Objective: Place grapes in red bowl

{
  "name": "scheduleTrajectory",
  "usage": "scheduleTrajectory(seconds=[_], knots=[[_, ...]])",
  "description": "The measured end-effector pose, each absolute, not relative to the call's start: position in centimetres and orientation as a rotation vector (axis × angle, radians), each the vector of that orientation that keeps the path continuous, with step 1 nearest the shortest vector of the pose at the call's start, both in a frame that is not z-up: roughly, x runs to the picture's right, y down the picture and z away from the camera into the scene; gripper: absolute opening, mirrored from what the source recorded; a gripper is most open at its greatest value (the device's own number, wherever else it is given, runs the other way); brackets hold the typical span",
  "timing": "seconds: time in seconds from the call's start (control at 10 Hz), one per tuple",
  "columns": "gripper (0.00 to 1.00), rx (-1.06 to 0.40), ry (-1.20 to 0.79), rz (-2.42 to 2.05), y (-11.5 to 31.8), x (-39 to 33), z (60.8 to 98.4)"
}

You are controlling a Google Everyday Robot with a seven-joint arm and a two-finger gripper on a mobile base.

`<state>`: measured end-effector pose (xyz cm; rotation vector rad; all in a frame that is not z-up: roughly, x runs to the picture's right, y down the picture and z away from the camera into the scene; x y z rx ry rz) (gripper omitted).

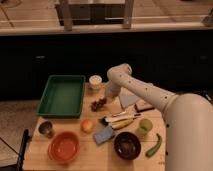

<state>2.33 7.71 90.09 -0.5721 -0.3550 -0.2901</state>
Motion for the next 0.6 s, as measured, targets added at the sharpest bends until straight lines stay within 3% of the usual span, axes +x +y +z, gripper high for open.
scheduleTrajectory(seconds=[0.3, 0.6], knots=[[0.08, -0.565, -0.362, -0.316, 7.6, 1.9, 89.4], [0.07, -0.559, -0.370, -0.339, 7.6, 1.6, 88.9]])
